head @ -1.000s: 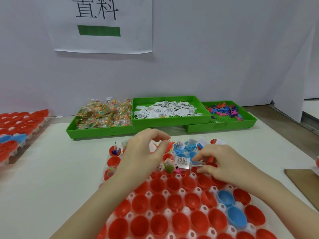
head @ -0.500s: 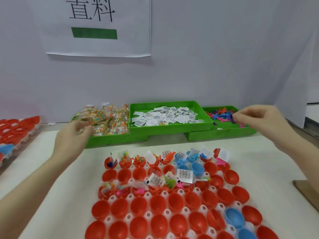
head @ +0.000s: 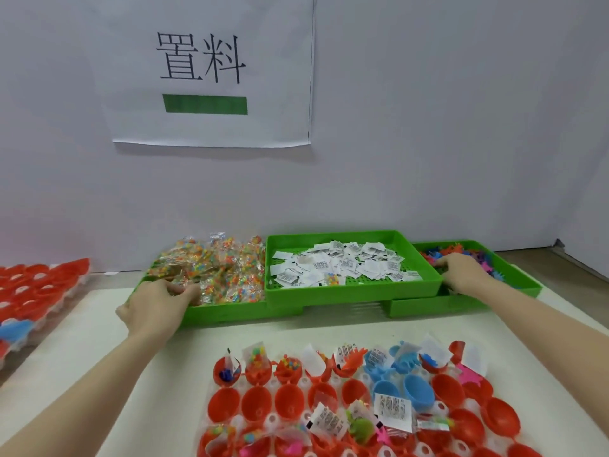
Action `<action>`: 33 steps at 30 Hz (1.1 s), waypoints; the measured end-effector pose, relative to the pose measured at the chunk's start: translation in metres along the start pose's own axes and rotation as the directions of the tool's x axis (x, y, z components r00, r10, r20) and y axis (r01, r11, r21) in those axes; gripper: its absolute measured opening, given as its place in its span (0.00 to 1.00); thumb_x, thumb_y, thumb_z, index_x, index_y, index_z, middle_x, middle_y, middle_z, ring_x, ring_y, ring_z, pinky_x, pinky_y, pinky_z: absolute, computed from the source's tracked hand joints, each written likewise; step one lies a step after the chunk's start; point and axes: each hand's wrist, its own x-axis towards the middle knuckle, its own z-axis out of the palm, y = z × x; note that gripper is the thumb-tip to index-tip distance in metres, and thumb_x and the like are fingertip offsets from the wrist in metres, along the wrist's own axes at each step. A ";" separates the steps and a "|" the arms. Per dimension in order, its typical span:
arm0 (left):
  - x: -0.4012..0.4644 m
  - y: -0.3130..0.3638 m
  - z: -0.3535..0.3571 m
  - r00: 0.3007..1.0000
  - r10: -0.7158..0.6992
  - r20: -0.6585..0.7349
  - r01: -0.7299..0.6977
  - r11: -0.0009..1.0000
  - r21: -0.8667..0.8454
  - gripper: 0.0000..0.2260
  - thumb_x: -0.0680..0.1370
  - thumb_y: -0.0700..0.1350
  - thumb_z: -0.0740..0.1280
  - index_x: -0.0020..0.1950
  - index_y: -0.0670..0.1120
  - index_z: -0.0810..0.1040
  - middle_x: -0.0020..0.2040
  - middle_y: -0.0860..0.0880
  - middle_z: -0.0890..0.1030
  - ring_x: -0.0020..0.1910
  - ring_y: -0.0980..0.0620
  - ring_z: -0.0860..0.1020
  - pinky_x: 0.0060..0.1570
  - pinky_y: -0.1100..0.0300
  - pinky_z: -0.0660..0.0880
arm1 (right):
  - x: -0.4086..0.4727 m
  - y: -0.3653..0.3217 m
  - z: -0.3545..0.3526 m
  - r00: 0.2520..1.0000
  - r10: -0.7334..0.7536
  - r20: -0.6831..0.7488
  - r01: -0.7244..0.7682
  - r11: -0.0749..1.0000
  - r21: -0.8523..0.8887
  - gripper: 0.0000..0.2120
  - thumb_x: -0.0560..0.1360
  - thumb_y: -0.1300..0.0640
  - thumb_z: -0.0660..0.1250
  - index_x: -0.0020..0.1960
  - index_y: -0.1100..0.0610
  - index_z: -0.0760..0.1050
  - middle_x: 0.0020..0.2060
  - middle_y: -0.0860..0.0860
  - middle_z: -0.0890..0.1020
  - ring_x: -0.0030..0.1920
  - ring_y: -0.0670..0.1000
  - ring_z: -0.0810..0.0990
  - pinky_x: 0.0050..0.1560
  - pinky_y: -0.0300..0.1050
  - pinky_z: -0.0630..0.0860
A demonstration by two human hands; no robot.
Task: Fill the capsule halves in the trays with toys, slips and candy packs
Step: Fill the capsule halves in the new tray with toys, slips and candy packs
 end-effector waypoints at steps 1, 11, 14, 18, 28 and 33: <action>0.000 -0.001 0.002 1.000 0.008 -0.019 -0.009 1.000 -0.011 0.14 0.75 0.54 0.66 0.46 0.44 0.83 0.39 0.44 0.77 0.48 0.41 0.73 0.50 0.54 0.59 | 0.002 0.000 0.001 0.999 -0.002 -0.032 0.003 1.000 0.016 0.12 0.73 0.60 0.68 0.56 0.59 0.80 0.48 0.59 0.83 0.32 0.49 0.74 0.41 0.42 0.70; -0.004 -0.003 0.003 0.990 0.049 -0.129 -0.076 0.973 -0.219 0.14 0.77 0.51 0.64 0.43 0.40 0.80 0.46 0.41 0.78 0.54 0.39 0.72 0.54 0.52 0.57 | -0.003 0.008 -0.003 0.911 0.127 -0.393 -0.008 0.957 0.290 0.14 0.73 0.60 0.67 0.32 0.67 0.78 0.28 0.65 0.78 0.28 0.55 0.73 0.34 0.46 0.70; -0.005 -0.001 0.002 0.984 0.028 -0.178 -0.078 0.956 -0.282 0.13 0.79 0.45 0.60 0.40 0.40 0.78 0.38 0.41 0.75 0.46 0.38 0.72 0.49 0.53 0.58 | -0.008 0.006 -0.012 0.915 0.292 -0.279 0.004 0.685 0.729 0.09 0.70 0.63 0.69 0.32 0.63 0.77 0.27 0.58 0.81 0.24 0.48 0.78 0.35 0.37 0.78; -0.013 0.006 -0.009 0.960 -0.075 -0.270 -0.068 0.872 -0.484 0.13 0.78 0.46 0.62 0.50 0.38 0.81 0.45 0.38 0.81 0.48 0.40 0.74 0.55 0.52 0.67 | -0.016 -0.005 -0.026 0.963 0.266 -0.051 -0.006 0.210 0.978 0.07 0.73 0.69 0.63 0.36 0.68 0.73 0.21 0.52 0.80 0.23 0.45 0.80 0.32 0.34 0.79; -0.079 0.019 -0.065 0.999 -0.032 -0.017 -0.007 0.298 -0.954 0.14 0.76 0.36 0.64 0.33 0.47 0.81 0.30 0.56 0.82 0.32 0.60 0.81 0.36 0.73 0.76 | -0.035 -0.047 -0.051 0.981 0.152 0.123 -0.186 0.523 0.832 0.10 0.77 0.66 0.54 0.40 0.59 0.70 0.30 0.53 0.70 0.18 0.45 0.70 0.16 0.30 0.65; -0.100 0.030 -0.091 0.996 0.086 -0.006 -0.036 0.351 -0.936 0.12 0.78 0.34 0.56 0.41 0.45 0.73 0.28 0.58 0.81 0.28 0.61 0.79 0.32 0.74 0.74 | -0.035 -0.083 -0.036 0.979 -0.204 -0.027 0.206 0.967 0.151 0.12 0.78 0.53 0.57 0.47 0.56 0.78 0.45 0.51 0.80 0.44 0.52 0.77 0.41 0.41 0.67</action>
